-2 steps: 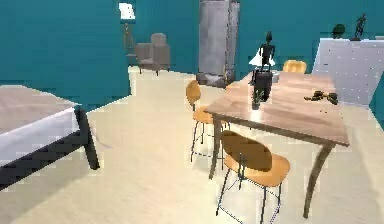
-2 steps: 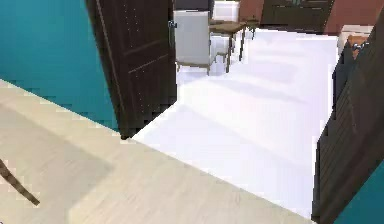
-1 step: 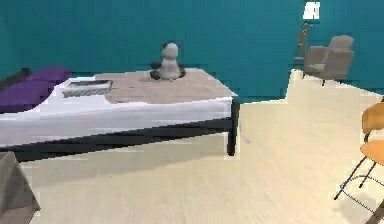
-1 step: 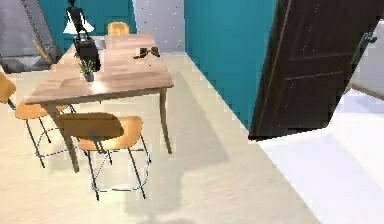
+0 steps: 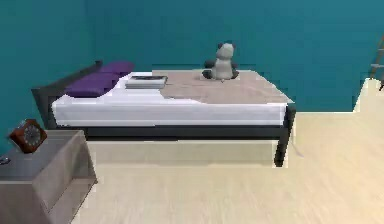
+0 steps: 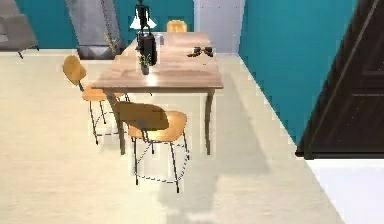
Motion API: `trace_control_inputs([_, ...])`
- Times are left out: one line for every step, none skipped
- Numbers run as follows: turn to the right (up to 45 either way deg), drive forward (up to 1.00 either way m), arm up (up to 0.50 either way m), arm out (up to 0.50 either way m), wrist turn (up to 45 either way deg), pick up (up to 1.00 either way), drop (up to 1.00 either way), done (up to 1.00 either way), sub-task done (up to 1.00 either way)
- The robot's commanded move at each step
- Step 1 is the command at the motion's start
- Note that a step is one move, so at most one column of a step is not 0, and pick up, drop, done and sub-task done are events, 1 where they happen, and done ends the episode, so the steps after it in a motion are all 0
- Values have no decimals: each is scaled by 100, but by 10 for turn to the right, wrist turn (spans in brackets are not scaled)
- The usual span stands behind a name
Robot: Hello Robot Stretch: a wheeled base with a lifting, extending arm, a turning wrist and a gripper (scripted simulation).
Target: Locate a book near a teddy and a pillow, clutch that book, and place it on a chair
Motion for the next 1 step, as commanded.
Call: trace_control_inputs([0,100,0,0,0,0,0,0,0])
